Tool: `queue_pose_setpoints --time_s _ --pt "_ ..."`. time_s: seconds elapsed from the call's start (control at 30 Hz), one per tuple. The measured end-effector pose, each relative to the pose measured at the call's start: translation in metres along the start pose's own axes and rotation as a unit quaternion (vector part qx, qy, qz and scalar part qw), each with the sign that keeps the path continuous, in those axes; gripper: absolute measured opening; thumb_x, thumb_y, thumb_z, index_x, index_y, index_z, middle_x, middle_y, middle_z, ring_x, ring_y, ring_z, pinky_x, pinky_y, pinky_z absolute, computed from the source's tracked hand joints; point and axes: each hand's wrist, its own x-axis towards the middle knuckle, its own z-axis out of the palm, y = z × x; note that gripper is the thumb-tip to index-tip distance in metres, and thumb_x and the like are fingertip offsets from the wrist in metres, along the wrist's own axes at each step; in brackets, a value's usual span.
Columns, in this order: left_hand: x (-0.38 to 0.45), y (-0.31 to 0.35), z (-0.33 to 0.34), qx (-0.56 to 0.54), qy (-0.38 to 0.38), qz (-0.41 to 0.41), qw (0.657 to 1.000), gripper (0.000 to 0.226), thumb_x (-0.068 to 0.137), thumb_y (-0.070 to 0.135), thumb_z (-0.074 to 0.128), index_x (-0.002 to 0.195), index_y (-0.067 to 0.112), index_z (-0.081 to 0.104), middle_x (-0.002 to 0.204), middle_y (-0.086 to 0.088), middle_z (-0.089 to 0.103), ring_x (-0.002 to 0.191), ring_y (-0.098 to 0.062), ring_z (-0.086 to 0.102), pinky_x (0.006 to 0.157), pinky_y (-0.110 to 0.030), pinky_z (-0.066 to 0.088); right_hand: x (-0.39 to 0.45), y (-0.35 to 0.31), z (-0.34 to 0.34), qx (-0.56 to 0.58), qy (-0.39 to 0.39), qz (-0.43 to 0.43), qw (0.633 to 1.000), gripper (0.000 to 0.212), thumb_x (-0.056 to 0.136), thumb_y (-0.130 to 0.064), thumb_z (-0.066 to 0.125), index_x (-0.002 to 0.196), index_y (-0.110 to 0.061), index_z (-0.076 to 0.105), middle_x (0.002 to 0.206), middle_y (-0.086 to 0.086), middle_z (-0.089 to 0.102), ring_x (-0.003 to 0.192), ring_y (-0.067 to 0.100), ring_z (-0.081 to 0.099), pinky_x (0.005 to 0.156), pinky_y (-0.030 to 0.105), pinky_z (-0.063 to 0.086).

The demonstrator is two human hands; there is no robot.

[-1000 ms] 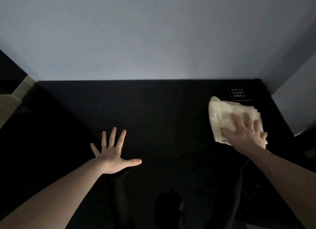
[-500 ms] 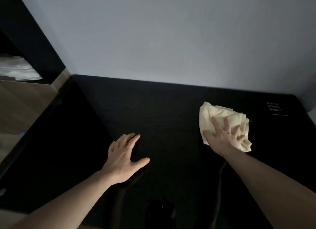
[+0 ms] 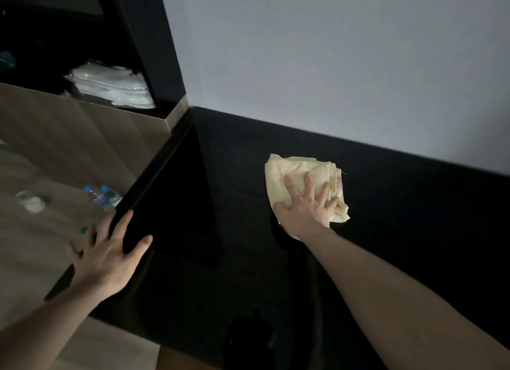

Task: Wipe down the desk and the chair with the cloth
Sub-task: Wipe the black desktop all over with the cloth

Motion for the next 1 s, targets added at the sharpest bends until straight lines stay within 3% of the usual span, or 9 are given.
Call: queue_pose_setpoints --time_s 0.17,0.43,0.67,0.9,1.0 --pt "0.0 -0.005 0.009 -0.013 0.031 0.022 0.999 0.091 0.087 0.086 0.012 0.167 0.042 0.019 0.177 0.007 0.012 0.155 -0.04 0.023 0.12 -0.067 0.03 0.022 -0.086 0.008 -0.005 0.01 -0.042 0.999 0.072 0.103 -0.064 0.033 0.166 -0.053 0.002 0.178 0.001 -0.019 0.157 0.053 -0.024 0.122 0.076 -0.01" --pt "0.002 -0.009 0.015 -0.007 0.049 0.023 0.999 0.085 0.09 0.076 0.022 0.166 0.039 0.025 0.175 0.008 0.017 0.154 -0.037 0.028 0.119 -0.065 0.032 0.057 -0.202 0.016 -0.008 -0.001 -0.133 0.991 0.074 0.1 -0.068 0.038 0.166 -0.051 0.008 0.178 0.001 -0.015 0.156 0.053 -0.026 0.12 0.076 -0.015" --pt "0.001 -0.007 0.014 -0.005 0.045 0.018 0.999 0.083 0.09 0.072 0.025 0.166 0.038 0.026 0.176 0.009 0.016 0.155 -0.038 0.026 0.119 -0.064 0.029 0.072 -0.206 0.014 -0.016 -0.011 -0.162 0.987 0.074 0.1 -0.065 0.04 0.166 -0.054 0.011 0.179 -0.002 -0.009 0.158 0.05 -0.022 0.121 0.075 -0.014" --pt "-0.002 -0.004 0.008 -0.007 0.03 0.013 0.999 0.079 0.093 0.066 0.021 0.167 0.039 0.024 0.177 0.008 0.012 0.155 -0.039 0.026 0.12 -0.064 0.029 -0.027 -0.171 0.032 -0.033 -0.038 -0.298 0.953 0.076 0.1 -0.056 0.049 0.164 -0.057 0.008 0.176 -0.008 -0.015 0.158 0.046 -0.026 0.123 0.073 -0.013" --pt "-0.003 -0.004 0.007 -0.009 0.028 0.013 0.999 0.079 0.093 0.065 0.022 0.167 0.038 0.025 0.177 0.008 0.013 0.156 -0.038 0.025 0.121 -0.064 0.028 -0.049 -0.155 0.038 -0.036 -0.051 -0.318 0.946 0.078 0.097 -0.061 0.051 0.162 -0.059 0.008 0.175 -0.009 -0.016 0.158 0.045 -0.027 0.122 0.074 -0.015"
